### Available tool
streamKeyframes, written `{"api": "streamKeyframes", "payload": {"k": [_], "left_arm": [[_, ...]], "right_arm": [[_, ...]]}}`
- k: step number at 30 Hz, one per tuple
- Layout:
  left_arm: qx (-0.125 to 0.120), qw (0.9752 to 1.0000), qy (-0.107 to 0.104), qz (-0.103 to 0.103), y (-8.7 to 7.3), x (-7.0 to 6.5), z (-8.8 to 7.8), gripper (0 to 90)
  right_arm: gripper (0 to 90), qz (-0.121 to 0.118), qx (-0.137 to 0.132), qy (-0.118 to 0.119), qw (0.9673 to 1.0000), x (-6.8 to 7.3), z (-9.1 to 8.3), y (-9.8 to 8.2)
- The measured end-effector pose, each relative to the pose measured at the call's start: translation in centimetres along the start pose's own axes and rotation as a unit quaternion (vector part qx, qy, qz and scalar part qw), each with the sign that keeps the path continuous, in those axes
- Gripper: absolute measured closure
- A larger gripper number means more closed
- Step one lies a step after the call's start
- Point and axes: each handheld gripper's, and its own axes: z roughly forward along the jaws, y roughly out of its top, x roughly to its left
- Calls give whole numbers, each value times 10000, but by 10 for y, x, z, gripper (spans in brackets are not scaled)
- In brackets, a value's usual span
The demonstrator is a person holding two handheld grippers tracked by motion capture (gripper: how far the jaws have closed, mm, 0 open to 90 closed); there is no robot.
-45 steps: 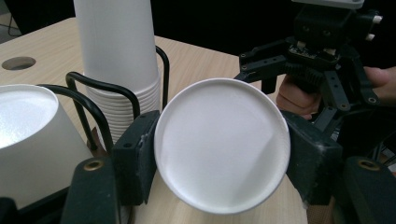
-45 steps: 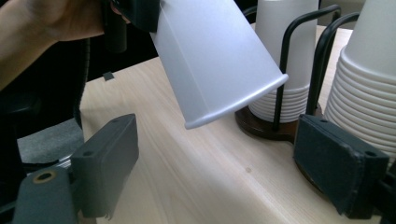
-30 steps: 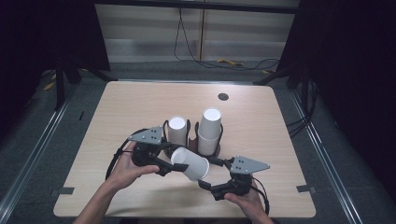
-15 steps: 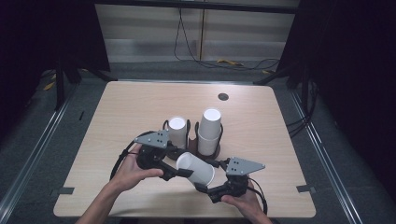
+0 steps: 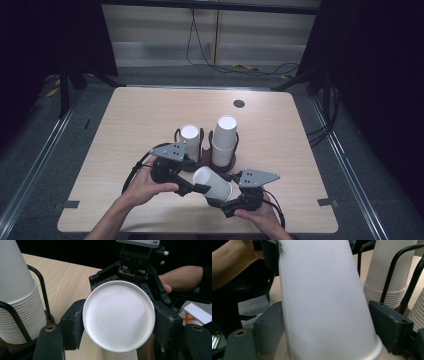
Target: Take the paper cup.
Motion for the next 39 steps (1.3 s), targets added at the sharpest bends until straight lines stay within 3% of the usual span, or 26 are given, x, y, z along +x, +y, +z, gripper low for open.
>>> {"api": "streamKeyframes", "payload": {"k": [7, 8, 18, 27, 30, 35, 36, 39], "left_arm": [[-18, 10000, -39, -60, -2, 2, 0, 342], [-10, 10000, -18, -56, -2, 3, 0, 342], [38, 10000, -35, -48, -3, 3, 1, 334], [85, 9996, 284, -42, -3, 1, 6, 183], [-97, 9993, 362, -87, 0, 1, 1, 175], [-45, 9985, 548, -78, 0, 2, -5, 162], [10, 9981, 599, -125, -1, 3, -7, 162], [18, 9973, 730, -73, -4, 4, -9, 162]], "right_arm": [[215, -9, 71, 74, 9999, -1, -1, 1], [261, -32, 70, 89, 9999, -1, -1, 1], [261, -118, 191, 114, 9997, 0, -2, 4], [266, -22, 401, 68, 9992, -1, -3, 8], [267, -13, 469, 52, 9989, -2, -4, 9], [267, -24, 578, -6, 9983, -3, -6, 12], [267, -36, 718, -131, 9973, -3, -7, 14], [267, -41, 831, -125, 9965, -4, -9, 15]]}}
